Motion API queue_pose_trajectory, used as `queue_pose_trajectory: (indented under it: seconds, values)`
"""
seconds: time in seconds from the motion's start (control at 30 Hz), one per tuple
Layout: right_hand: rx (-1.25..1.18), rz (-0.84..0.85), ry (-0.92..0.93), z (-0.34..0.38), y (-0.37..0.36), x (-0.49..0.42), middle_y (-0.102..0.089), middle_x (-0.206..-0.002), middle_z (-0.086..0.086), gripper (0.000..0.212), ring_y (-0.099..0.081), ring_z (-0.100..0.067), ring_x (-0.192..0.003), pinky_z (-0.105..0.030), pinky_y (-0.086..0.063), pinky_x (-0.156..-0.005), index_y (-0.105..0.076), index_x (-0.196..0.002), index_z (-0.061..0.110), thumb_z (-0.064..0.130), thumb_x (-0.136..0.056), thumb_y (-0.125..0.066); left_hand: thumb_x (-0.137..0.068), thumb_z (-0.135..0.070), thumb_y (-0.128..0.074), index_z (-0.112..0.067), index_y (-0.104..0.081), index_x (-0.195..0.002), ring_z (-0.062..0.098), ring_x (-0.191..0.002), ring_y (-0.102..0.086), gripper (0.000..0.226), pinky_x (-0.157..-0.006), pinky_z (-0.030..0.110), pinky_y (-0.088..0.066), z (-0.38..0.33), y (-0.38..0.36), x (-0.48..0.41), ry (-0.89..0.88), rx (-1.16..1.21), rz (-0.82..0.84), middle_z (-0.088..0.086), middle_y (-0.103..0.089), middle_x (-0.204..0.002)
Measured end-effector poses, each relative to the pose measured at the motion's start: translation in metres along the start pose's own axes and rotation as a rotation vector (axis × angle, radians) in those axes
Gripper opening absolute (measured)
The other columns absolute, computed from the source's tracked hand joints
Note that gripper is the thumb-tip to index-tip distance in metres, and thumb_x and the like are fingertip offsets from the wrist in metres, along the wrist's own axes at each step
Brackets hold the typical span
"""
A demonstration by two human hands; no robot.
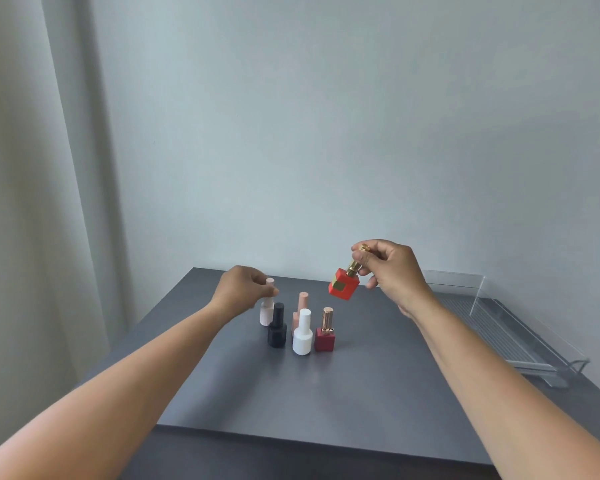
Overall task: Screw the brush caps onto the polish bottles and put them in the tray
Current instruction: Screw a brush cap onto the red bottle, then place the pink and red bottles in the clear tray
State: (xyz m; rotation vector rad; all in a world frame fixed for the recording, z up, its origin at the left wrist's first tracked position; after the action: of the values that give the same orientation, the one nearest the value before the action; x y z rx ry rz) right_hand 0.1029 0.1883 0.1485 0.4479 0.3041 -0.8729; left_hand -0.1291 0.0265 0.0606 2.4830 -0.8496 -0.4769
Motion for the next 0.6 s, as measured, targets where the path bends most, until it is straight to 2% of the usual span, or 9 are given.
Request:
queue_pose_trajectory:
  seconds: [0.2, 0.33, 0.5, 0.6]
  values:
    - [0.023, -0.013, -0.005, -0.004, 0.014, -0.006, -0.07, -0.083, 0.0, 0.009, -0.062, -0.011, -0.064, -0.024, -0.051, -0.048, -0.071, -0.087, 0.02, 0.013, -0.089, -0.067, -0.078, -0.029, -0.08, -0.022, -0.076, -0.08, 0.016, -0.076, -0.064, 0.008, -0.08, 0.044, -0.059, -0.024, 0.01, -0.003, -0.064, 0.017, -0.048, -0.004, -0.075, -0.083]
    - [0.054, -0.046, -0.021, -0.008, 0.034, -0.012, -0.071, -0.083, -0.003, 0.006, -0.065, -0.014, -0.068, -0.024, -0.052, -0.048, -0.071, -0.092, 0.015, 0.012, -0.089, -0.067, -0.077, -0.03, -0.081, -0.027, -0.077, -0.079, 0.016, -0.08, -0.07, 0.006, -0.07, 0.036, -0.061, -0.065, 0.014, -0.008, -0.14, 0.065, -0.048, -0.009, -0.076, -0.081]
    - [0.088, -0.101, -0.062, -0.018, 0.079, -0.02, -0.072, -0.085, -0.005, 0.005, -0.068, -0.018, -0.069, -0.025, -0.05, -0.048, -0.071, -0.09, 0.014, 0.013, -0.085, -0.072, -0.076, -0.027, -0.082, -0.025, -0.077, -0.081, 0.007, -0.07, -0.068, 0.008, -0.056, 0.019, -0.055, -0.129, -0.014, -0.013, -0.234, 0.135, 0.032, -0.011, -0.077, -0.08]
    - [0.12, -0.141, -0.089, -0.026, 0.111, -0.025, -0.072, -0.085, -0.007, 0.008, -0.069, -0.019, -0.07, -0.028, -0.05, -0.051, -0.072, -0.091, 0.012, 0.014, -0.083, -0.074, -0.076, -0.023, -0.082, -0.019, -0.077, -0.083, 0.008, -0.069, -0.069, 0.009, -0.056, 0.018, -0.054, -0.164, -0.049, -0.014, -0.291, 0.149, 0.107, -0.007, -0.078, -0.083]
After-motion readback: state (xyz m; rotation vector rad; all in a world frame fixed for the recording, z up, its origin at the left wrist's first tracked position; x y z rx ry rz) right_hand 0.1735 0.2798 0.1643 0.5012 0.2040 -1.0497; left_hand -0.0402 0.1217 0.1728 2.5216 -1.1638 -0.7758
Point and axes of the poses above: each hand's wrist, its own x-axis away from the middle knuckle, its own y-axis out of the back of the hand, z = x × y, the point moved 8 cm from there along -x, towards the middle knuckle
